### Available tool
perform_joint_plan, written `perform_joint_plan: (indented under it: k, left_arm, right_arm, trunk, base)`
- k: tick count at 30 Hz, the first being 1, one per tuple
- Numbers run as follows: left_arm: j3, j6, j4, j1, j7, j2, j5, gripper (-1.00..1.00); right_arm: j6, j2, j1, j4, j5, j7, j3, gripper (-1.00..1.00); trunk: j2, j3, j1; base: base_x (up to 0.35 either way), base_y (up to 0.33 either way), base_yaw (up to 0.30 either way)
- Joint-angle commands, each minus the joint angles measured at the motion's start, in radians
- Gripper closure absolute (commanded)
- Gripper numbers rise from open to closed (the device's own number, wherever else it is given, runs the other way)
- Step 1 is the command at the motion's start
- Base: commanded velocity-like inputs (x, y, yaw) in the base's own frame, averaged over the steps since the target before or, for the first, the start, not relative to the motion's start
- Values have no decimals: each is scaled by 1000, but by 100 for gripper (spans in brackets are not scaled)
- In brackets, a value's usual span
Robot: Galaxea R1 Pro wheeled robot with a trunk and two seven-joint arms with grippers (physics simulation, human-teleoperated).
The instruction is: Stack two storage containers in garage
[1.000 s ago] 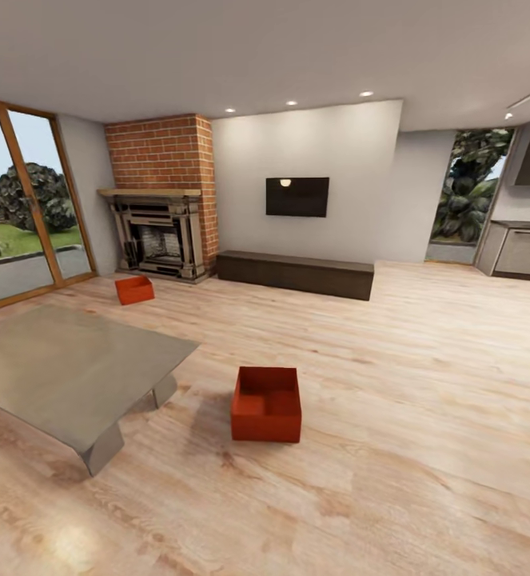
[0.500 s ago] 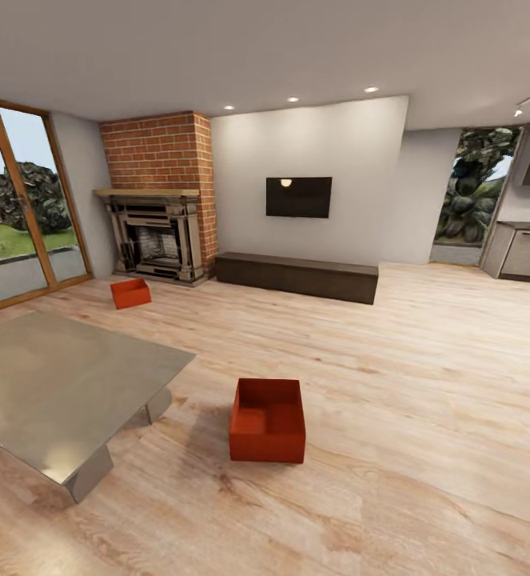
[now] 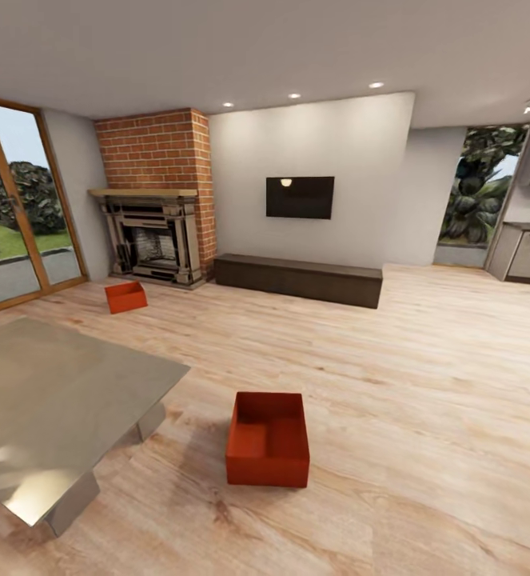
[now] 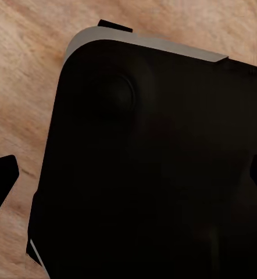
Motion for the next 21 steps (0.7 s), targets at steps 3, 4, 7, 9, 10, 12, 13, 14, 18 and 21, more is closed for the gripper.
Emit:
perform_joint_plan:
  k: [3,4,7,9,10,12,13,14,18,21]
  left_arm:
    - [0,-2,0,0,0,0,5,-100]
    - [0,-2,0,0,0,0,5,-100]
    - [1,-2,0,0,0,0,5,-100]
    - [1,-2,0,0,0,0,5,-100]
    - [1,-2,0,0,0,0,5,-100]
    - [1,-3,0,0,0,0,5,-100]
    - [1,-3,0,0,0,0,5,-100]
    - [1,-3,0,0,0,0,5,-100]
    - [1,-3,0,0,0,0,5,-100]
    - [1,-3,0,0,0,0,5,-100]
  right_arm:
    - [-5,0,-1,3,-4,-2,8,-100]
    - [-5,0,-1,3,-4,-2,8,-100]
    - [-5,0,-1,2,-3,-2,8,-100]
    - [-5,0,-1,2,-3,-2,8,-100]
    - [-5,-1,-1,2,-3,-2,8,-100]
    - [-5,-1,-1,3,-3,-3,8,-100]
    - [-5,-1,-1,3,-3,-3,8,-100]
    - [-5,-1,-1,2,-3,-3,8,-100]
    - [-5,-1,-1,3,-3,-2,8,-100]
    - [-5,-1,-1,3,-3,-2,8,-100]
  trunk:
    - [0,-1,1]
    - [0,-1,1]
    - [0,-1,1]
    - [0,-1,1]
    - [0,-1,1]
    - [0,-1,1]
    - [0,-1,1]
    - [0,-1,1]
    - [0,-1,1]
    - [0,-1,1]
  base:
    - [324,0,0]
    - [324,0,0]
    - [323,0,0]
    - [323,0,0]
    - [323,0,0]
    - [323,0,0]
    - [323,0,0]
    - [323,0,0]
    - [323,0,0]
    - [323,0,0]
